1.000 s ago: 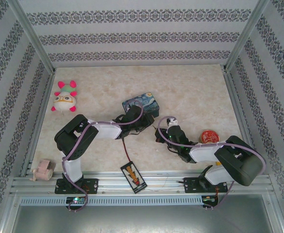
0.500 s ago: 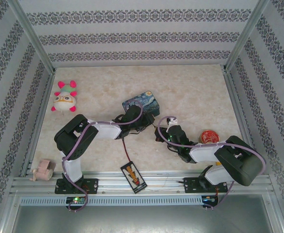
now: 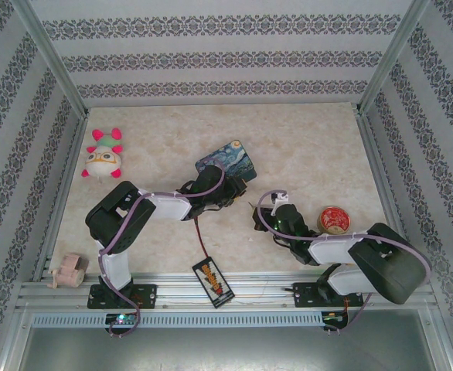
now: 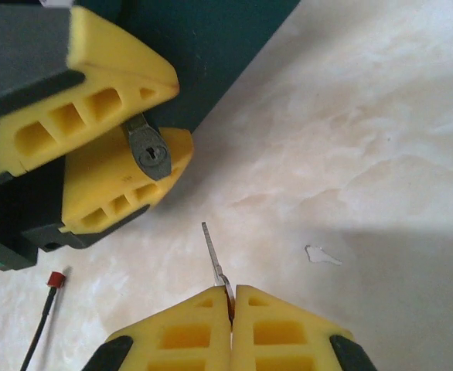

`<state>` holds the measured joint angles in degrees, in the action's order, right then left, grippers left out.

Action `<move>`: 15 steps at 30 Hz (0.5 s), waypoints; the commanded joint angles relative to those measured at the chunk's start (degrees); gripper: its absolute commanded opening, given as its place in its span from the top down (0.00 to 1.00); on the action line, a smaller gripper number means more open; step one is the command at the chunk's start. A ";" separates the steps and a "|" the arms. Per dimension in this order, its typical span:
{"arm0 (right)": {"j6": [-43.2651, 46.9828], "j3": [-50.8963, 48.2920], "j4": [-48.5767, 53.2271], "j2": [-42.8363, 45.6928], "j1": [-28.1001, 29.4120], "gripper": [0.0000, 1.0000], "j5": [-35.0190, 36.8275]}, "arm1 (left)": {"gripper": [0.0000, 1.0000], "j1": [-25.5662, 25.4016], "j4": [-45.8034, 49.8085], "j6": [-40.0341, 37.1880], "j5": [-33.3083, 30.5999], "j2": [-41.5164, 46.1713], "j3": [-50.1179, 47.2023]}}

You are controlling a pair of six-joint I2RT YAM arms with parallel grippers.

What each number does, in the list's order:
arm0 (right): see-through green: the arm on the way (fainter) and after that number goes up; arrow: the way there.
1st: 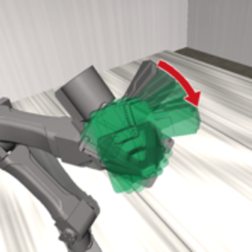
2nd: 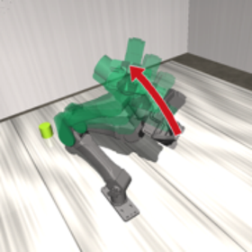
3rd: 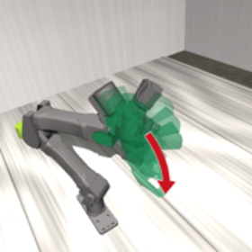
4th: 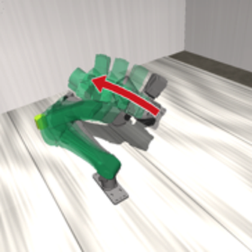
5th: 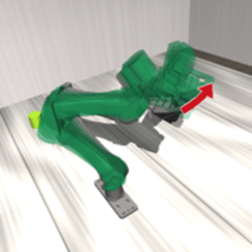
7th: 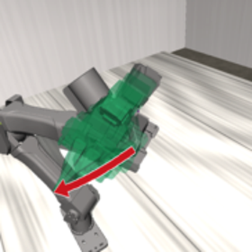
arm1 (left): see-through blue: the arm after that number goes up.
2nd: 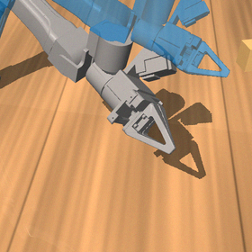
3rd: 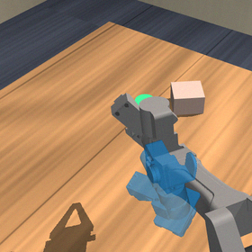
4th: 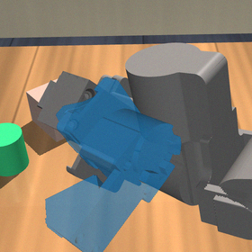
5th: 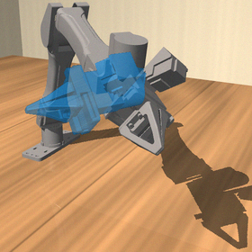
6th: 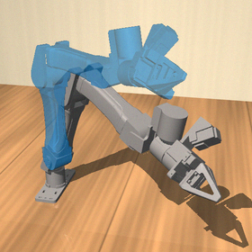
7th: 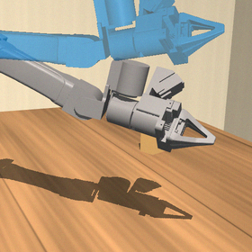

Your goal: Unlock a padlock with a key

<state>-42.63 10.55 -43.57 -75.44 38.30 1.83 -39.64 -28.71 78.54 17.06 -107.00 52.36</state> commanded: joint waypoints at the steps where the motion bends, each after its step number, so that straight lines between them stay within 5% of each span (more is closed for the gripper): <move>1: 1.67 -0.22 -1.21 1.77 -1.07 1.00 -1.33 | 0.81 0.44 4.22 5.68 5.49 -1.38 0.54; 15: 2.69 4.13 -2.48 -1.45 -2.93 1.00 -3.38 | 0.81 0.44 6.91 4.60 4.92 -1.54 1.38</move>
<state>-41.32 12.91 -43.77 -75.61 35.97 -0.12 -39.64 -27.18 78.52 17.63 -107.00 53.28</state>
